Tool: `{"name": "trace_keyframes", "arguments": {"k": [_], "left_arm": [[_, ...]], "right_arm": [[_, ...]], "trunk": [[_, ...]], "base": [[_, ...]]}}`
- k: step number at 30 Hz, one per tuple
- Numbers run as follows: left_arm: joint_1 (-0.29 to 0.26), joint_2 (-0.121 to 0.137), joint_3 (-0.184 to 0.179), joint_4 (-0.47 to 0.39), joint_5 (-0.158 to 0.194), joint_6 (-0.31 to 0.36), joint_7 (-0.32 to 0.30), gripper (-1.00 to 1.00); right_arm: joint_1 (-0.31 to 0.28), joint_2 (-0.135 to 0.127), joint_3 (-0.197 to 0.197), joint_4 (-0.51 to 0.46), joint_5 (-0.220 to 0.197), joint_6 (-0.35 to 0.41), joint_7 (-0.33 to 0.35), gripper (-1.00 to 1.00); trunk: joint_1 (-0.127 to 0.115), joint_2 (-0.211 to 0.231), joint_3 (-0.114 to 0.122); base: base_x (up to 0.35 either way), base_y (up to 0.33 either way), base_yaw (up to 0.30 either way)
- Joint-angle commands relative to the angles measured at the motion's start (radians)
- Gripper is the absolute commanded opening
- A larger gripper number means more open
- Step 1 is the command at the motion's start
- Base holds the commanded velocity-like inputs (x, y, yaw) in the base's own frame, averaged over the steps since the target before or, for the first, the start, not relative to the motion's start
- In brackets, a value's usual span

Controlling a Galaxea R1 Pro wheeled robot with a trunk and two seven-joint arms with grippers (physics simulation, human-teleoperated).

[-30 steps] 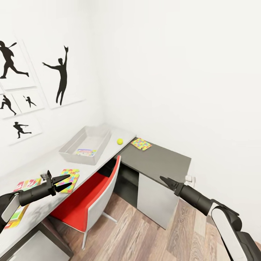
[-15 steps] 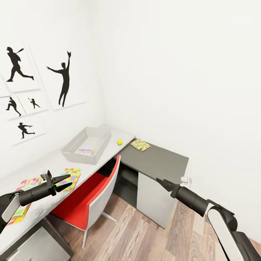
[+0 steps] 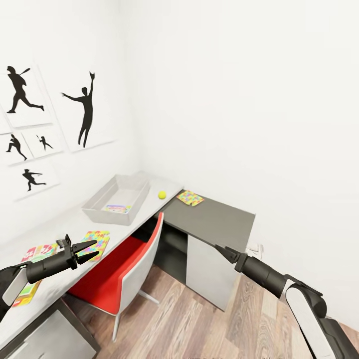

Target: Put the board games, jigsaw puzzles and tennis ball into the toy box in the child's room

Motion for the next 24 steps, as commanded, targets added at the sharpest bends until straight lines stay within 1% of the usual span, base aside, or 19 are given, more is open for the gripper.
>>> {"name": "trace_keyframes", "arguments": {"k": [1, 14, 24], "left_arm": [[0.0, 0.001, 0.0, 0.0, 0.003, 0.009, -0.001, 1.0], [0.0, 0.001, 0.0, 0.0, 0.003, 0.009, -0.002, 1.0], [0.0, 0.0, 0.0, 0.0, 0.003, 0.008, -0.002, 1.0]], "right_arm": [[-0.001, 0.0, -0.001, 0.0, -0.006, 0.008, 0.0, 1.0], [-0.001, 0.0, -0.001, 0.007, -0.006, 0.008, 0.0, 1.0], [-0.001, 0.001, -0.002, 0.014, -0.005, 0.008, 0.0, 1.0]], "trunk": [[0.0, -0.002, -0.002], [0.0, -0.002, -0.002], [0.0, -0.002, -0.002]], "base": [[-0.06, 0.115, -0.236], [-0.01, 0.197, -0.277], [0.0, 0.034, -0.285]]}}
